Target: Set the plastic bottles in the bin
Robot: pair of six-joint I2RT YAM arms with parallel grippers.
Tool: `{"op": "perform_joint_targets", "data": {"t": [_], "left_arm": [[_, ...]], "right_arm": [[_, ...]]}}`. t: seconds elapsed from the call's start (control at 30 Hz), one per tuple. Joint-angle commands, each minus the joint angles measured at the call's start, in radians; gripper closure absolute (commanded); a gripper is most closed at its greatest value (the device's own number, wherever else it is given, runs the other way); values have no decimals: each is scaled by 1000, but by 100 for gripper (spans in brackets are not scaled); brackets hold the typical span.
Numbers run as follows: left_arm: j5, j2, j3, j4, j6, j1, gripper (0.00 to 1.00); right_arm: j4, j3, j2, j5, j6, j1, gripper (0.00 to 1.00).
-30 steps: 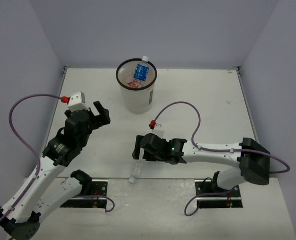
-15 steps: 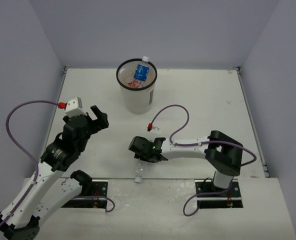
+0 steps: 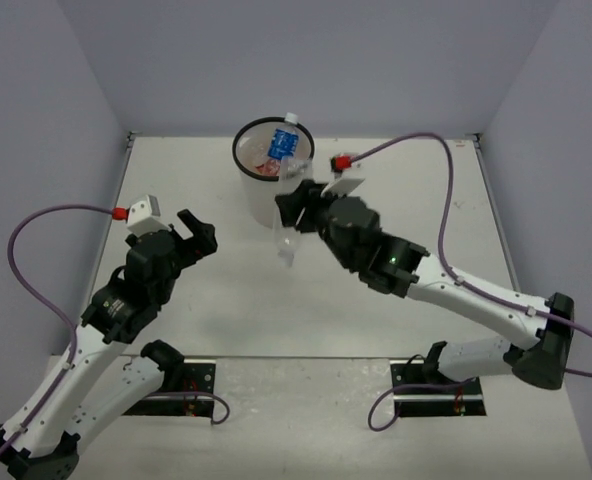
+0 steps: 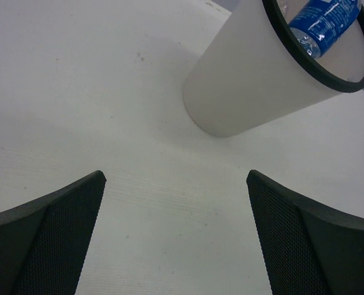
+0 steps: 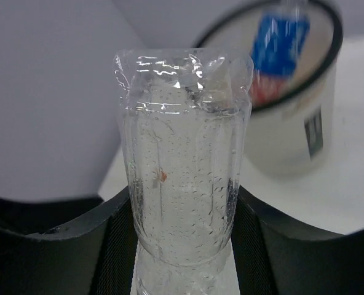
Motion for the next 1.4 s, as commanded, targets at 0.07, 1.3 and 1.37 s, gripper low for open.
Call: {"op": "perform_joint_targets", "data": {"t": [0.07,1.3,1.37], "left_arm": [[91,77,-13,133,-23,2,0],[103,60,-33,100,-43,2,0],[94,64,-22,89,-44,2,0]], "right_arm": [[550,339,136,-370,-729,-146,61],[619,320,426,-341,-553,-297,1],[564,341,367,-298,-551,-298,1]]}}
